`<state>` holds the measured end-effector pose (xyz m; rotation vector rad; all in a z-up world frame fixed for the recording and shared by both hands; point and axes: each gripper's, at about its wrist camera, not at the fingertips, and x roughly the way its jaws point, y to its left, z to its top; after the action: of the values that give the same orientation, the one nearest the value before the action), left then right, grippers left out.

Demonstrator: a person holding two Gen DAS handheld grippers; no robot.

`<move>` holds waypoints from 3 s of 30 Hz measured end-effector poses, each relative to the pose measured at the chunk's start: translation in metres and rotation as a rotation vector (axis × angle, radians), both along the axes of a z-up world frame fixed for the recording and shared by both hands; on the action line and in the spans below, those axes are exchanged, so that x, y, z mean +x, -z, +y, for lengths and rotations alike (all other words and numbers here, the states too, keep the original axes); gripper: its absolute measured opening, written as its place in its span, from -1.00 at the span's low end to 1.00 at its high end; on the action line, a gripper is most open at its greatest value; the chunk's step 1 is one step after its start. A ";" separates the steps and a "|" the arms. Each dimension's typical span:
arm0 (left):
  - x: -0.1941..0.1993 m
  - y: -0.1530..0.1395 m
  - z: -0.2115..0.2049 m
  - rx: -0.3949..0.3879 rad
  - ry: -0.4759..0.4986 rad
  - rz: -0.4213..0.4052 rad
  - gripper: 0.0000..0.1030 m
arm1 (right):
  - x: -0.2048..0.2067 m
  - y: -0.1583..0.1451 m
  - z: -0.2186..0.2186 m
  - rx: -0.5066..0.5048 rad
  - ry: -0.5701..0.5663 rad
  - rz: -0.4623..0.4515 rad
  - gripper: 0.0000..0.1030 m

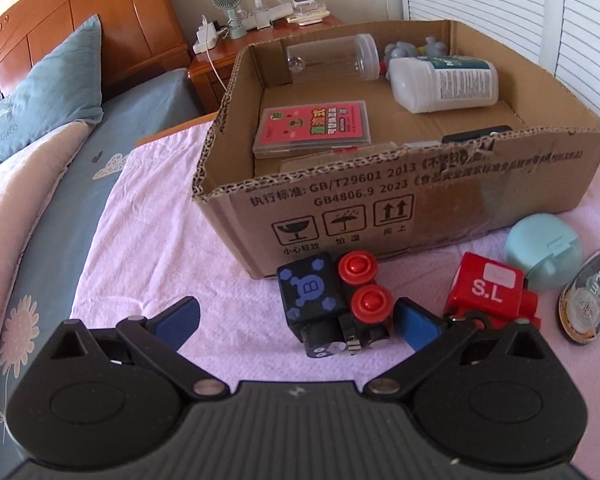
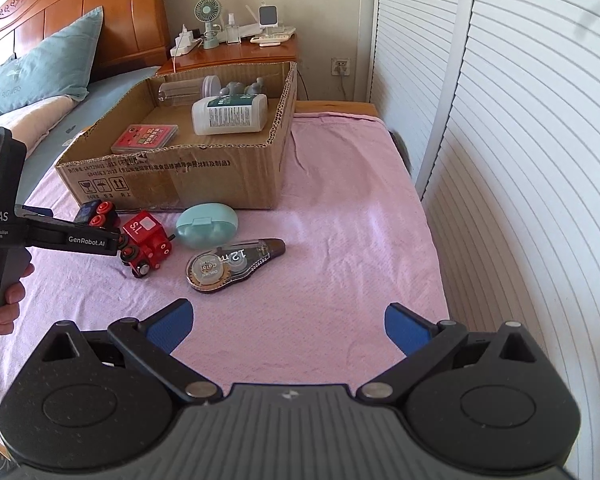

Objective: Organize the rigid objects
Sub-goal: 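Grasp the black-and-blue toy train with the left gripper while the right approaches the tape roller, then close the right gripper on the correction tape roller while the left holds the train, then place the black train in the box with the left gripper while the right carries the tape roller in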

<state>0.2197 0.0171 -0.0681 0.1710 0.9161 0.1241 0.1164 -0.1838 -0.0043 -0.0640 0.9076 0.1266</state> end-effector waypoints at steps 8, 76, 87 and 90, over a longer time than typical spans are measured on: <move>0.001 0.010 0.029 -0.207 -0.059 -0.030 1.00 | 0.008 0.005 0.003 -0.006 -0.009 0.016 1.00; -0.021 -0.011 0.032 -0.216 -0.035 -0.016 -0.04 | 0.064 0.060 0.038 -0.075 -0.343 -0.035 0.80; -0.032 -0.050 0.042 -0.206 0.086 0.014 -0.04 | 0.053 0.007 0.037 -0.078 -0.379 -0.106 0.80; -0.029 -0.065 0.044 -0.202 0.115 -0.001 -0.04 | 0.059 -0.015 0.041 -0.064 -0.387 -0.151 0.80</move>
<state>0.1903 0.0607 -0.0027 0.0362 0.9097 -0.0748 0.1753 -0.1430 0.0110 -0.3059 0.7403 0.4472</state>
